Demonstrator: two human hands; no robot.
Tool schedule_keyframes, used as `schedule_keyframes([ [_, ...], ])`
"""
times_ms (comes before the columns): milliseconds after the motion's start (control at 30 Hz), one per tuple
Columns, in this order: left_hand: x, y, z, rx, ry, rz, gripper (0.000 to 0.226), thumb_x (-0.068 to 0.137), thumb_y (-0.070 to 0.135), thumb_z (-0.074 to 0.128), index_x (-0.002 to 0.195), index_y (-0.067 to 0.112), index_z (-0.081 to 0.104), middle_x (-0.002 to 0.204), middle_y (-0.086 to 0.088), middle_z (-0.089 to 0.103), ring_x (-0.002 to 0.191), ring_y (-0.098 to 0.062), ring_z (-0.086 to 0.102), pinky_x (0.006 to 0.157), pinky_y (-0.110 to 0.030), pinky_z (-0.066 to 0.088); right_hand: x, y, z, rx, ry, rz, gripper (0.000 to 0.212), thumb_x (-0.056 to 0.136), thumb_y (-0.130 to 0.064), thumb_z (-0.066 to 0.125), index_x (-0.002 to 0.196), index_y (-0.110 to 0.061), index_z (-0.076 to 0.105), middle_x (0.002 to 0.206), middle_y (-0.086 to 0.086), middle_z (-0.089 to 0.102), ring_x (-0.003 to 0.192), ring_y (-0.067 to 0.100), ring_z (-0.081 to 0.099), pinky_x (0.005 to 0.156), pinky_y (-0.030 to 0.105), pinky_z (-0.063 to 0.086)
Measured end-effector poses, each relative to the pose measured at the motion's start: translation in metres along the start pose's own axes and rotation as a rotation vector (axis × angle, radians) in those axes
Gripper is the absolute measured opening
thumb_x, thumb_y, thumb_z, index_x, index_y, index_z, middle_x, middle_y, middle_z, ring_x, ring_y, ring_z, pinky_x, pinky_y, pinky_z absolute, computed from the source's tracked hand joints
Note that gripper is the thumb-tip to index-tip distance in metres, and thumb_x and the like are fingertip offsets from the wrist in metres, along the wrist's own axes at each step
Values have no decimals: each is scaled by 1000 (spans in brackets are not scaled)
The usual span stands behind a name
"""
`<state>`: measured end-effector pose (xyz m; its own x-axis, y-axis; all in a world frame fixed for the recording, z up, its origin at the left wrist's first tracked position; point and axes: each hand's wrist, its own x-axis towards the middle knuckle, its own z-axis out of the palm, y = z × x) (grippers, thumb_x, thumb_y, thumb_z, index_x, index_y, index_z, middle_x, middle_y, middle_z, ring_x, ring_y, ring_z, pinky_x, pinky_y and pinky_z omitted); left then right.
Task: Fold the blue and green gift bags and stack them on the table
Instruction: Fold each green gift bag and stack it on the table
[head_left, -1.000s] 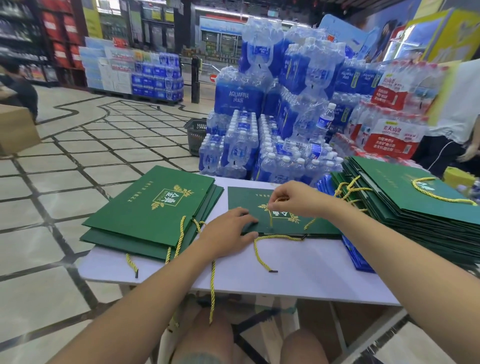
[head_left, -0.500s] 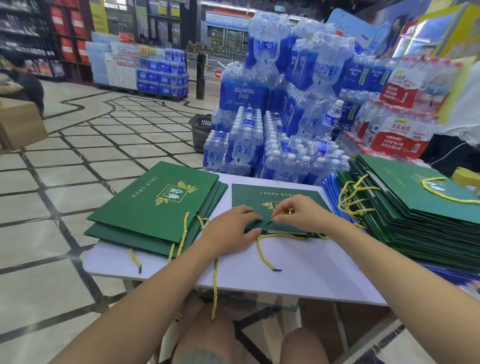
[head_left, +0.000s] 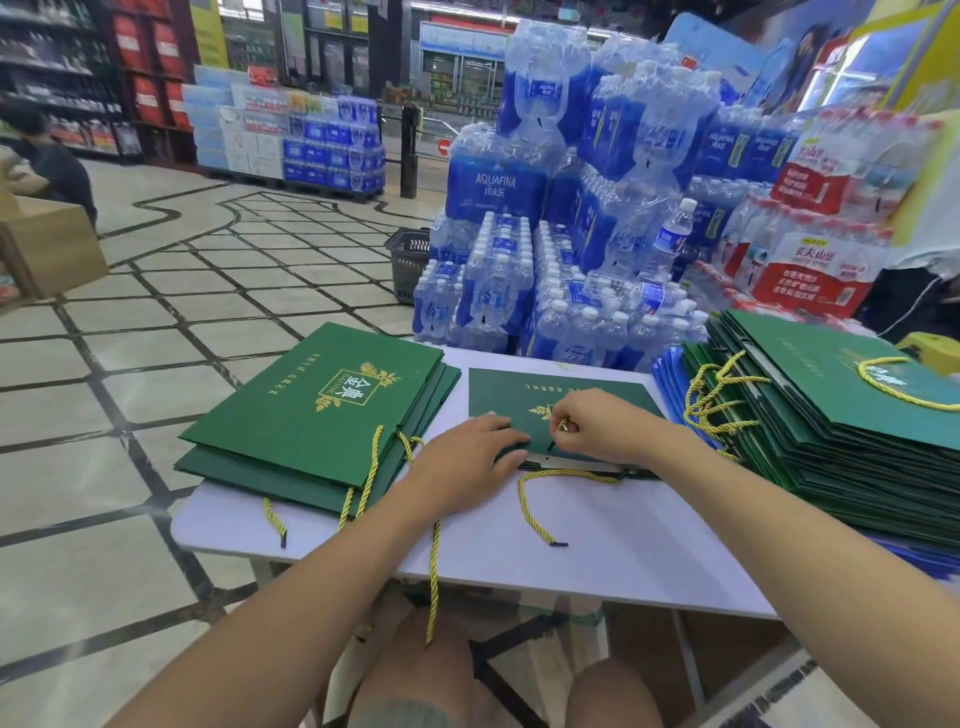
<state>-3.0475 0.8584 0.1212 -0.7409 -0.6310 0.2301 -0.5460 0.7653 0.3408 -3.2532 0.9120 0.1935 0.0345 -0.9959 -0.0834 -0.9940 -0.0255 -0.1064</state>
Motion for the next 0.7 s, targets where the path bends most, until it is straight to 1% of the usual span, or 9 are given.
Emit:
schedule_keyframes([
  [167, 0, 4, -3, 50, -1, 26, 42, 113, 37, 32, 138, 23, 63, 140, 5, 61, 138, -17, 47, 110, -21, 25, 2, -5, 3, 9, -40, -26, 16, 96, -27, 59, 96, -26, 75, 91, -14, 67, 87, 11, 62, 78, 29, 51],
  [300, -1, 1, -1, 79, 68, -39, 41, 112, 42, 28, 128, 29, 64, 127, 7, 68, 135, -16, 53, 99, -31, 40, 2, -1, 4, 136, -6, 25, 34, 96, -45, 56, 82, -19, 71, 80, -6, 64, 80, 18, 58, 74, 38, 46],
  [367, -2, 0, 0, 94, 139, -46, 40, 112, 41, 30, 126, 30, 67, 123, 7, 72, 130, -18, 58, 97, -32, 43, -5, 2, 1, 131, 174, -6, 34, 95, -53, 57, 92, -25, 76, 99, -7, 67, 99, 17, 59, 86, 40, 46],
  [400, -1, -1, 0, 97, 177, -45, 40, 112, 40, 32, 124, 31, 68, 120, 7, 74, 127, -19, 61, 97, -34, 45, -12, 1, 2, 97, 352, -47, 27, 95, -51, 60, 99, -30, 77, 105, -10, 65, 104, 14, 56, 89, 39, 44],
  [467, 0, -3, 4, 101, 226, -59, 41, 111, 44, 31, 122, 33, 70, 118, 9, 75, 128, -17, 62, 94, -36, 51, -32, -10, 5, 107, 672, -44, 20, 94, -45, 64, 83, -31, 72, 84, -12, 61, 86, 12, 55, 75, 33, 44],
  [500, 0, -5, 5, 102, 237, -72, 45, 110, 48, 28, 121, 35, 69, 117, 10, 75, 129, -15, 61, 91, -37, 54, -43, -19, 7, 130, 719, 41, 31, 94, -43, 62, 68, -26, 64, 68, -8, 57, 71, 14, 55, 65, 32, 45],
  [567, 0, -5, 8, 100, 253, -94, 55, 107, 55, 17, 121, 38, 67, 118, 14, 74, 131, -11, 59, 87, -38, 56, -54, -37, 16, 229, 514, 257, 42, 94, -44, 56, 64, -15, 63, 54, 1, 59, 53, 16, 59, 57, 32, 50],
  [633, 0, -3, 7, 87, 274, -112, 61, 103, 58, 11, 121, 39, 66, 118, 17, 73, 131, -8, 58, 85, -38, 57, -52, -49, 27, 435, 293, 396, 35, 95, -43, 56, 76, -18, 70, 56, -2, 68, 45, 11, 63, 56, 29, 50],
  [700, -2, -3, 8, 83, 286, -118, 60, 103, 58, 12, 122, 41, 66, 117, 17, 73, 130, -7, 59, 82, -38, 58, -43, -56, 37, 687, 323, 452, 25, 95, -38, 60, 83, -18, 69, 56, -2, 70, 42, 11, 61, 55, 26, 47],
])
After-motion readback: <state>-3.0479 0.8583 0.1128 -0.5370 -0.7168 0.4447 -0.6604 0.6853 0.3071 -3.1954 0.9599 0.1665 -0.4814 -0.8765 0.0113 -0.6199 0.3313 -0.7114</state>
